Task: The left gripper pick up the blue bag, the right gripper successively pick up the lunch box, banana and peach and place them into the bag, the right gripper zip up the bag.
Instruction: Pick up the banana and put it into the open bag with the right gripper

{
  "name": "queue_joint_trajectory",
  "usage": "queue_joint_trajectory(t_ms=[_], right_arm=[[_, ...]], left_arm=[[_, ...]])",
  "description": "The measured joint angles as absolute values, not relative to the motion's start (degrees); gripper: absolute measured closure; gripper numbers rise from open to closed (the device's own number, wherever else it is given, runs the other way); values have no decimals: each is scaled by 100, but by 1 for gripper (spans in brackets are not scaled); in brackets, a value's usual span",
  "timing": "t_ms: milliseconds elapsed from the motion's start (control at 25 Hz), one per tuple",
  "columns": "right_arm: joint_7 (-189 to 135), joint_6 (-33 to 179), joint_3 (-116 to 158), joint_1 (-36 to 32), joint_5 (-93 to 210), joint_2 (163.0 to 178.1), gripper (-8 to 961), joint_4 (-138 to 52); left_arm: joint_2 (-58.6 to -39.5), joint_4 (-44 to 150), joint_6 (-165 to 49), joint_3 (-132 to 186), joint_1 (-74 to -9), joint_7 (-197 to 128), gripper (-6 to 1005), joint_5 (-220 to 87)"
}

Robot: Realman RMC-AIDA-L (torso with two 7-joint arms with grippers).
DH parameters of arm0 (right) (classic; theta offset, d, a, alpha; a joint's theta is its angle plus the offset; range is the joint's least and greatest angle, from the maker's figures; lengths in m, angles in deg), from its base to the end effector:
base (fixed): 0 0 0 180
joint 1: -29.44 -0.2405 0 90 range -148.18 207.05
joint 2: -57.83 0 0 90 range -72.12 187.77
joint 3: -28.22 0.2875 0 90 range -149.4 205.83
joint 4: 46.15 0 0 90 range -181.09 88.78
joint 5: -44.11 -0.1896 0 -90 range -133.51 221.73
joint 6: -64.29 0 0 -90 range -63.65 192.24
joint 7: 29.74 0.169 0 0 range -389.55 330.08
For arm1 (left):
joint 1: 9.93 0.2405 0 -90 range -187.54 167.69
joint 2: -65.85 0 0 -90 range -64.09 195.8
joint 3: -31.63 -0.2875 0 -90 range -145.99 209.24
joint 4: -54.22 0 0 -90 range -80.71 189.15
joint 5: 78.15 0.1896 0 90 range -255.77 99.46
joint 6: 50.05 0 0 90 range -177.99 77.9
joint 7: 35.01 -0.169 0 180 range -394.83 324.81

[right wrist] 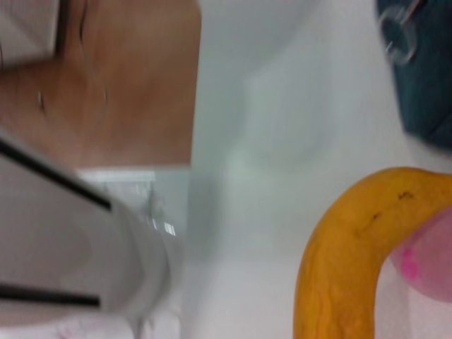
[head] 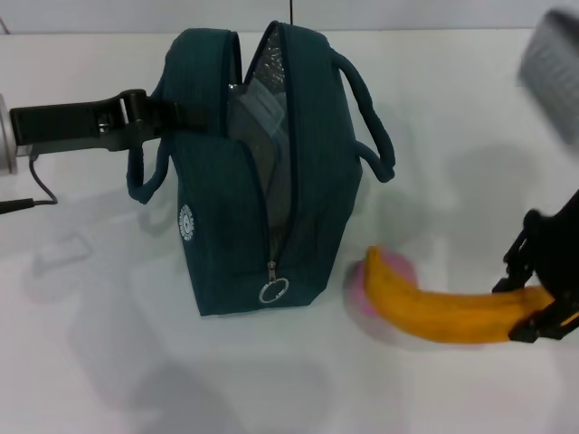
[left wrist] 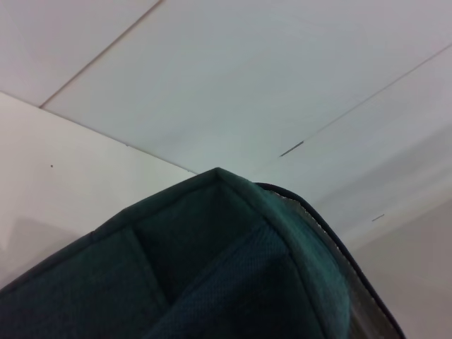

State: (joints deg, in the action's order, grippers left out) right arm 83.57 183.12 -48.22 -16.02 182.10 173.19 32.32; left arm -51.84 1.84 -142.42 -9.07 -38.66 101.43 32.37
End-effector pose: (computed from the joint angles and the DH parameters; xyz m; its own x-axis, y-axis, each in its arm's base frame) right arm 0.1665 0.3186 -0.0073 0.8920 0.0338 0.4509 -0.0529 -0.9826 0.1783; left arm -0.2460 0.3523 0.0148 0.2215 0.8263 0.5178 0.8926 -0.3857 0.2336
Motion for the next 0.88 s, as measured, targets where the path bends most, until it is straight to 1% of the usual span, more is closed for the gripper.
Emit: queue_joint_trajectory(t_ms=[120, 320, 560, 680, 880], right_arm=[[8198, 18649, -3990, -1436, 17924, 17303, 519, 3410], [7814, 18716, -2669, -1245, 17813, 17199, 524, 3351], [7682, 18664, -1660, -1197, 17175, 17193, 525, 3296], [7678, 18615, -1245, -1188, 16552, 17166, 526, 3278], [7604, 18281, -1038, -1051, 15630, 17164, 526, 3259]], left_arm=[[-5183, 185, -14242, -907, -3866, 10141, 969, 3232], [-5183, 193, -14242, -914, -3865, 10137, 970, 3221], [-5183, 184, -14242, -906, -3867, 10156, 969, 3187], [-5185, 192, -14257, -906, -3862, 10138, 969, 3170], [-5205, 193, -14306, -913, -3859, 10131, 970, 3170]])
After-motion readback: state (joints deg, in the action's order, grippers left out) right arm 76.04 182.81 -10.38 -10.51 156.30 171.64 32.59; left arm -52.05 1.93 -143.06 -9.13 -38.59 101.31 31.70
